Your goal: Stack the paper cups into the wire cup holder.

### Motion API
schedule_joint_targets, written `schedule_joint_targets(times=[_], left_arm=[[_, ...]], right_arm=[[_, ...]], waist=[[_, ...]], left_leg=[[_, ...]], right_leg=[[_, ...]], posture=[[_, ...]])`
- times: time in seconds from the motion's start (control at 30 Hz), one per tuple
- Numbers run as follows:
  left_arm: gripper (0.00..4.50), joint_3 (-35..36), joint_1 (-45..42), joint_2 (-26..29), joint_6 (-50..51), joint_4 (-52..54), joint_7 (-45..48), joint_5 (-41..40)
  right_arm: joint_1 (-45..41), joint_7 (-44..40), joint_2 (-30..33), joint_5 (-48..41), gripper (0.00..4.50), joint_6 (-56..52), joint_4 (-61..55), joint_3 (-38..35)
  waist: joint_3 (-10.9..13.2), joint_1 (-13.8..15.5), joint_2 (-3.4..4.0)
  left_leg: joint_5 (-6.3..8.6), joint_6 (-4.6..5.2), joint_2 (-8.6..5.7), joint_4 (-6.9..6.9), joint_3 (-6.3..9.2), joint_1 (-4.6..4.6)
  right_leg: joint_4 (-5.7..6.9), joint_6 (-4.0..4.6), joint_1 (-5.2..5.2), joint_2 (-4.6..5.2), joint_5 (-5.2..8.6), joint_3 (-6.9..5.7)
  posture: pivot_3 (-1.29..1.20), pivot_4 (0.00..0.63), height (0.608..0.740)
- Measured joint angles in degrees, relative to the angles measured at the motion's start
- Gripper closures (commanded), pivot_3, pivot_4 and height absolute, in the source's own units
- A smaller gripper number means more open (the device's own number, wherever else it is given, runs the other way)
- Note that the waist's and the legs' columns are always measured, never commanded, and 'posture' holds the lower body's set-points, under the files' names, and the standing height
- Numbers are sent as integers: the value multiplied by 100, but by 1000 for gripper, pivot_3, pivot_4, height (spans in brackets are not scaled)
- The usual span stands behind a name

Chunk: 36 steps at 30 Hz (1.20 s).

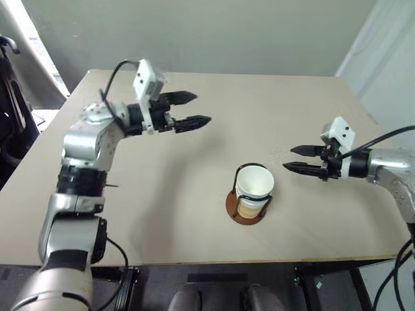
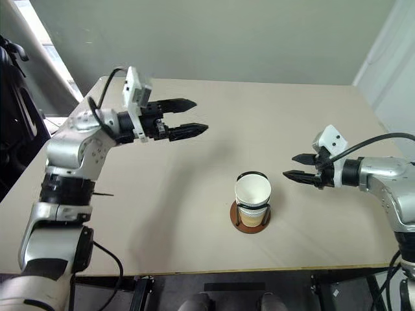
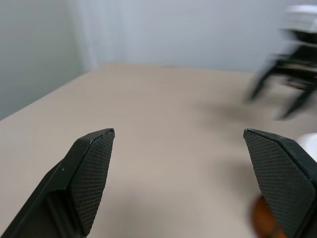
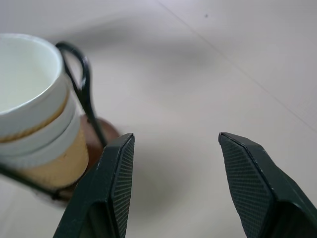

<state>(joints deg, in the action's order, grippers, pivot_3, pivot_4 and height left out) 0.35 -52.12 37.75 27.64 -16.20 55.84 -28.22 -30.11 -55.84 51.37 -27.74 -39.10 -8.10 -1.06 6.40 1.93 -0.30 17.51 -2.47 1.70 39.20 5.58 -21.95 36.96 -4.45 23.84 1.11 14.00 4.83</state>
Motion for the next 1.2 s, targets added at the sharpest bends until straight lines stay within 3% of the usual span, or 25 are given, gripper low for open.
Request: schedule_joint_targets(times=[0.33, 1.2], left_arm=[[22, 858, 1308, -56, 521, 1113, -1334, -25], [22, 1252, 1114, -1026, -10, 606, -2869, 274]], right_arm=[[-412, 708, -815, 467, 1808, 369, 884, -33], [-996, 2793, -2224, 829, 1808, 1030, 1850, -725]], waist=[[0, -5, 0], [0, -12, 0]], left_leg=[[-2, -4, 1, -2, 2, 5], [-2, -7, 0, -13, 0, 3]], right_leg=[[3, 5, 0, -2, -2, 0], [4, 17, 14, 0, -6, 1]], posture=[[0, 150, 740], [0, 150, 740]])
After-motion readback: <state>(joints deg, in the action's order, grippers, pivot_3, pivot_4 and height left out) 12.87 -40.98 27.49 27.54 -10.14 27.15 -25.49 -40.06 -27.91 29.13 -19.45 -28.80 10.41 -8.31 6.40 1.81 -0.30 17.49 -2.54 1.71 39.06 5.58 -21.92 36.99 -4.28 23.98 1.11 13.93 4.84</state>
